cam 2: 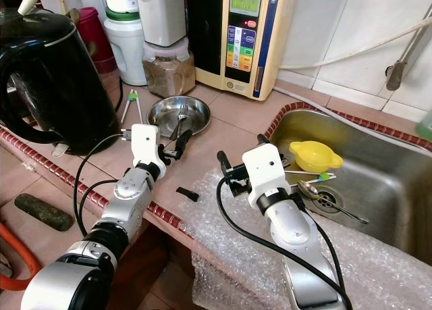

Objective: Kitchen organization

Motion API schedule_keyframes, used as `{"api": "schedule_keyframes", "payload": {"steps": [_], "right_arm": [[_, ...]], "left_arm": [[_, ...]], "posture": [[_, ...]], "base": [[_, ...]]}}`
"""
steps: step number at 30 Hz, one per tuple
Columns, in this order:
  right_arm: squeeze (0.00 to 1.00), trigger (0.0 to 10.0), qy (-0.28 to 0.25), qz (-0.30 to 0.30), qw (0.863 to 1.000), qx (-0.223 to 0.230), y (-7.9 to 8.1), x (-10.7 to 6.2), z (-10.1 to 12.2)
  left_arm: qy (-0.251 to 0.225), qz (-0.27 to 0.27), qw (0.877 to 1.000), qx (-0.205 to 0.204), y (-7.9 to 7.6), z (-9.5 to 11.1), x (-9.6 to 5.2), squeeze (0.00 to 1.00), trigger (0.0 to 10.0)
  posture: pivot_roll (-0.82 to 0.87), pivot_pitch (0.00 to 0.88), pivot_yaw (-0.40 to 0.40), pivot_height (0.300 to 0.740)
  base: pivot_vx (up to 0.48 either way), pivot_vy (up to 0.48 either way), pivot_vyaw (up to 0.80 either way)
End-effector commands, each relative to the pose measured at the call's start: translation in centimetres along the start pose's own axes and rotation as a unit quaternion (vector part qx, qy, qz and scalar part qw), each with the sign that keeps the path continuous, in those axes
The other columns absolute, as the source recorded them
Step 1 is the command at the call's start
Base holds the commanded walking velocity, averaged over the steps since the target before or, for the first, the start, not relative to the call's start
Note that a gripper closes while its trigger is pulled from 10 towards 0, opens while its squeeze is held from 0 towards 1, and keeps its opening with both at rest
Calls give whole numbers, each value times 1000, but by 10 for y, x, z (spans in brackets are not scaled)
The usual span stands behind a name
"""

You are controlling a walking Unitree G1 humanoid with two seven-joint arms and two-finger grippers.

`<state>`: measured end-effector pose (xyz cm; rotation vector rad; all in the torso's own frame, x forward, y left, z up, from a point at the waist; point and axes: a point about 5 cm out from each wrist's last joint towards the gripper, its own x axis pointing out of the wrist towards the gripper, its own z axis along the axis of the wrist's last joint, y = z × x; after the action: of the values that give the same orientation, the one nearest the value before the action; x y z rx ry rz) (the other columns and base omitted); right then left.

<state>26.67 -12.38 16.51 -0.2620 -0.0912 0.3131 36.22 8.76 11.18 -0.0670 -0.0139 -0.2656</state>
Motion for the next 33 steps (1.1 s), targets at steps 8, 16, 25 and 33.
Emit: {"api": "schedule_keyframes", "payload": {"steps": [8, 16, 25, 33], "right_arm": [[0, 10000, -8, -5, 1000, -3, -3, 2, 5], [0, 10000, -8, -8, 1000, -3, -4, 2, 4], [0, 10000, -8, 5, 1000, 4, -2, 3, 5], [0, 10000, 3, 47, 999, 9, 4, 1, 1]], "left_arm": [[4, -1, 1000, -2, 0, -2, 1, 0, 0], [3, -1, 1000, -3, 2, 0, 2, 0, 0], [4, -6, 1000, -9, 2, -1, 2, 0, 0], [4, -10, 1000, -16, 4, -1, 1, 0, 0]], "posture": [[-117, 44, 22, 740], [-115, 40, 26, 740], [-107, 38, 23, 740], [-102, 41, 18, 740]], "base": [[0, 0, 0], [0, 0, 0], [0, 0, 0], [0, 0, 0]]}}
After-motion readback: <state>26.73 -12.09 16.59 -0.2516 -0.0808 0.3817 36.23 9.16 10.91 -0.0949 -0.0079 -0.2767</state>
